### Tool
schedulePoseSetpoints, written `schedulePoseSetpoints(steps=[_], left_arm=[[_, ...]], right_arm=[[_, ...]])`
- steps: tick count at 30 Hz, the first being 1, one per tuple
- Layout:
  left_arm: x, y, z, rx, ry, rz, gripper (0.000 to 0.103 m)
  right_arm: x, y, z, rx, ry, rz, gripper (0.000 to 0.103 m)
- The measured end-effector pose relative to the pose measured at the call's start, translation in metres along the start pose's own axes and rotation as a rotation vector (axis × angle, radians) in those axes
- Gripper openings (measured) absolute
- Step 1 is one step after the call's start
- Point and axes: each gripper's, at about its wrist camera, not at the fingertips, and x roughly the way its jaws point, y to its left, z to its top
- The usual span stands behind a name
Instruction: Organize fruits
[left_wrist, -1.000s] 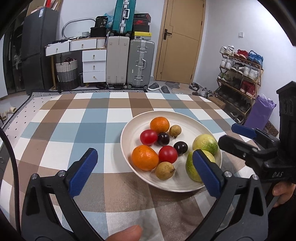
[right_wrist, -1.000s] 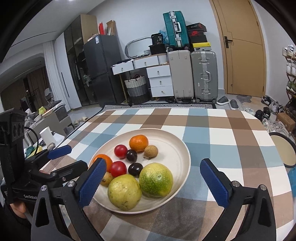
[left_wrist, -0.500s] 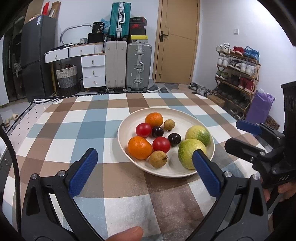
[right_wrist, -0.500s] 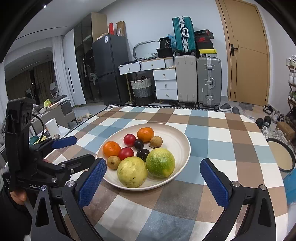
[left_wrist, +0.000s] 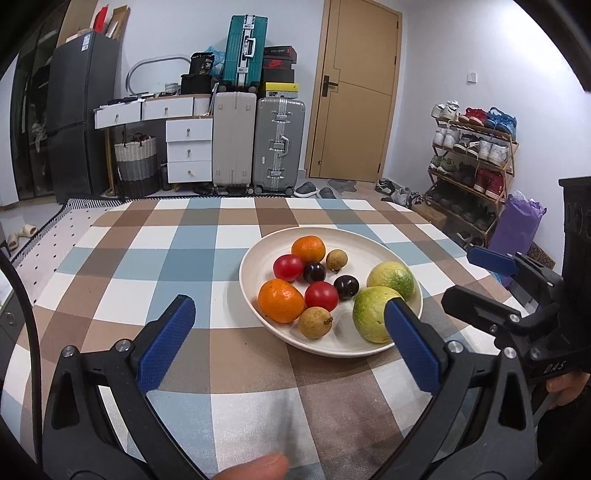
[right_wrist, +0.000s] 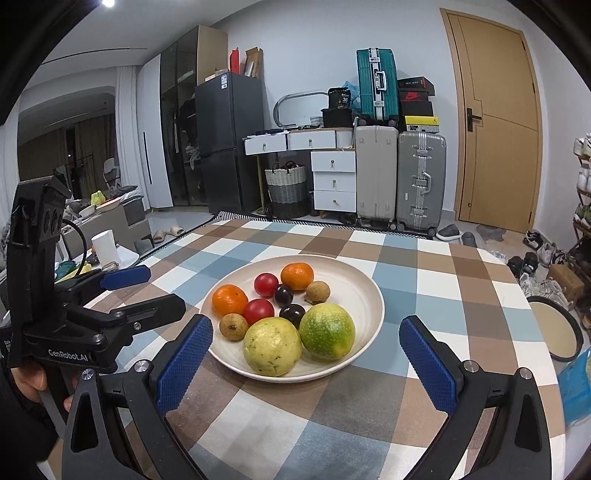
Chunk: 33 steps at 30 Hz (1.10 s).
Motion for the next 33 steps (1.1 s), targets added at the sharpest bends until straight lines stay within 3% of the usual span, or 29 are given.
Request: schedulePoseSetpoints(steps=[33], left_arm=[[-0.0030, -0.0045, -0.0007, 0.008, -0.009, 0.003, 0.102]], right_arm=[[-0.0033, -0.0017, 0.0017, 0.016, -0.006, 0.006, 0.103]])
